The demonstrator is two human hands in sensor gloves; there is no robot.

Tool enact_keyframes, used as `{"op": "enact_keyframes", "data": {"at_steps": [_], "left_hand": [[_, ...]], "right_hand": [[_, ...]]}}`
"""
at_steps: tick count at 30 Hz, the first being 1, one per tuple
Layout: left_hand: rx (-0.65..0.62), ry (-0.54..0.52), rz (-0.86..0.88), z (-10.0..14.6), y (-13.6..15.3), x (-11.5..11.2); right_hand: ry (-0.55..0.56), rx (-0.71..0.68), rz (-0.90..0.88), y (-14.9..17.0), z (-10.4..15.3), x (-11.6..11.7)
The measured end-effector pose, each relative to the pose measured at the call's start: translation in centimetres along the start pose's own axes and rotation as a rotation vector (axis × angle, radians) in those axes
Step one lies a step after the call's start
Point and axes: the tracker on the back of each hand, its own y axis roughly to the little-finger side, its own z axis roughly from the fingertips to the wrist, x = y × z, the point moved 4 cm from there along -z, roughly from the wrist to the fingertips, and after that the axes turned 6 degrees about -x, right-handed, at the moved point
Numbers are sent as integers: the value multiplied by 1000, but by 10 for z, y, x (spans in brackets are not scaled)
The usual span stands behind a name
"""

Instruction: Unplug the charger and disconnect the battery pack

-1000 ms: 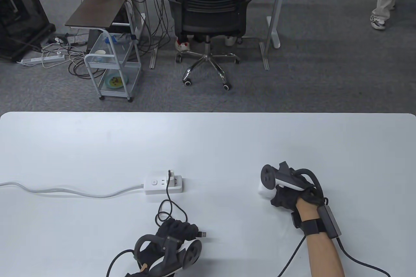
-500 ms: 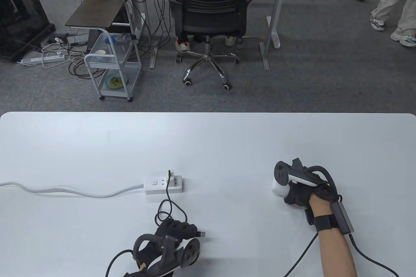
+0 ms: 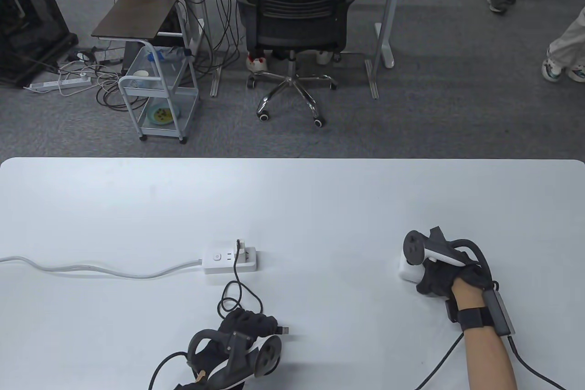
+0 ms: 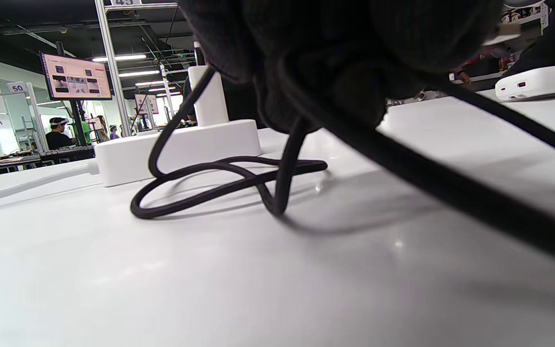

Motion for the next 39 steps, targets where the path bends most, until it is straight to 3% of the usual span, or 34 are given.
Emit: {"op": "enact_keyframes", "data": {"at_steps": [3, 9, 12, 19, 28, 39], "left_hand": [[-2, 3, 0, 0, -1, 0], [0, 3, -5, 0, -2, 0], [2, 0, -6, -1, -2, 0], [5, -14, -22, 0, -5, 0], [24, -33, -23, 0, -2, 3], [45, -60, -16, 0, 4, 5]], "right_hand": [[2, 15, 16, 0, 3, 2], [168, -7, 57, -9, 27, -17], [199, -47, 41, -22, 40, -28], [316, -177, 78, -83, 71, -50], [394, -303, 154, -166, 99, -58], [414, -382, 90, -213, 115, -41]]}}
